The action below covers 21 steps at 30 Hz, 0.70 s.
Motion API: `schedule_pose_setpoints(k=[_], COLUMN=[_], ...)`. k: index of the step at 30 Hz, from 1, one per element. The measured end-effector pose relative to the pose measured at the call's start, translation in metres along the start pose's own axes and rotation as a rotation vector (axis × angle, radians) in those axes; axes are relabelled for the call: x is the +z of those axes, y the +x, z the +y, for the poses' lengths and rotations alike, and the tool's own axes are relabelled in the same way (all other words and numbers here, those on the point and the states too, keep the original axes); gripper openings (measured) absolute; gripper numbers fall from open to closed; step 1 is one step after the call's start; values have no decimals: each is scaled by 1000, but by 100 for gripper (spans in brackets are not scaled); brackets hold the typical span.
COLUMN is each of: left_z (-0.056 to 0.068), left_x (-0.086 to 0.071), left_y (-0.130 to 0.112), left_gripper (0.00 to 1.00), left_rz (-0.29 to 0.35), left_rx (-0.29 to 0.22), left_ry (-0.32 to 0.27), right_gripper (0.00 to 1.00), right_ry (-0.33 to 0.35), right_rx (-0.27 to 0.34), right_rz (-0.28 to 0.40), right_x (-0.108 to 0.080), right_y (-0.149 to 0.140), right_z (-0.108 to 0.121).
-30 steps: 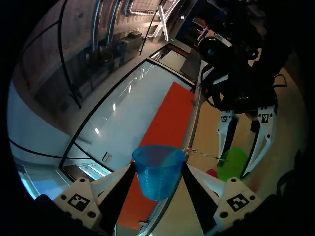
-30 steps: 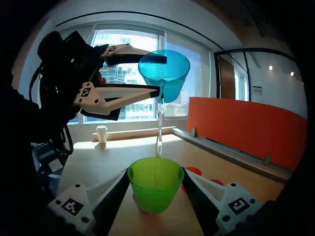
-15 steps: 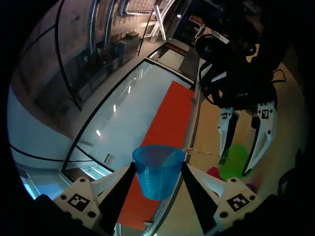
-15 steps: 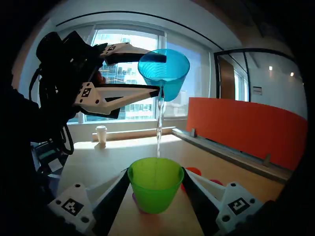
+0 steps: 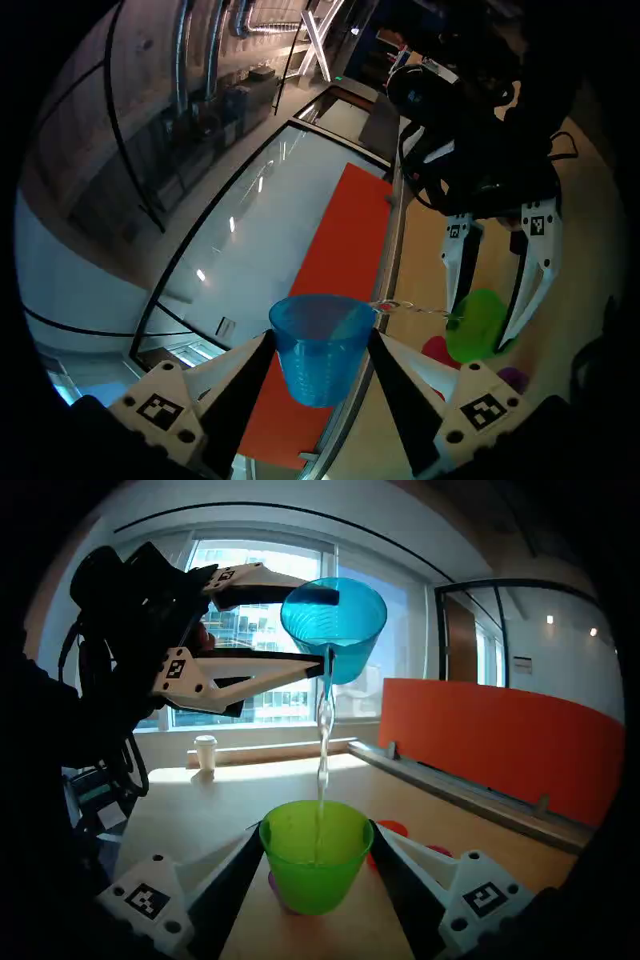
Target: Pour water
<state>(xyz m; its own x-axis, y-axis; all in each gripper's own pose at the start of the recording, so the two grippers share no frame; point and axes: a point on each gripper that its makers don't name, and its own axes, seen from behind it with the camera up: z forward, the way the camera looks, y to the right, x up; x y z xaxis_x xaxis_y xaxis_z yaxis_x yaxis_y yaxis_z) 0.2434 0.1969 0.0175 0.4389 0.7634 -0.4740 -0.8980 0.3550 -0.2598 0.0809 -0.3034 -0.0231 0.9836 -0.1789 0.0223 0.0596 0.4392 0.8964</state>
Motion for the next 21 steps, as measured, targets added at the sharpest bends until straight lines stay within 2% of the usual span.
schedule_pose_setpoints(k=[21], left_z=[-2], left_x=[-2], left_y=[3], left_gripper=[84], left_rz=[-1], left_rx=[67], left_ry=[0], right_gripper=[92], right_ry=[0], right_rx=[-3], right_rz=[4], right_x=[1], right_y=[2], right_z=[0])
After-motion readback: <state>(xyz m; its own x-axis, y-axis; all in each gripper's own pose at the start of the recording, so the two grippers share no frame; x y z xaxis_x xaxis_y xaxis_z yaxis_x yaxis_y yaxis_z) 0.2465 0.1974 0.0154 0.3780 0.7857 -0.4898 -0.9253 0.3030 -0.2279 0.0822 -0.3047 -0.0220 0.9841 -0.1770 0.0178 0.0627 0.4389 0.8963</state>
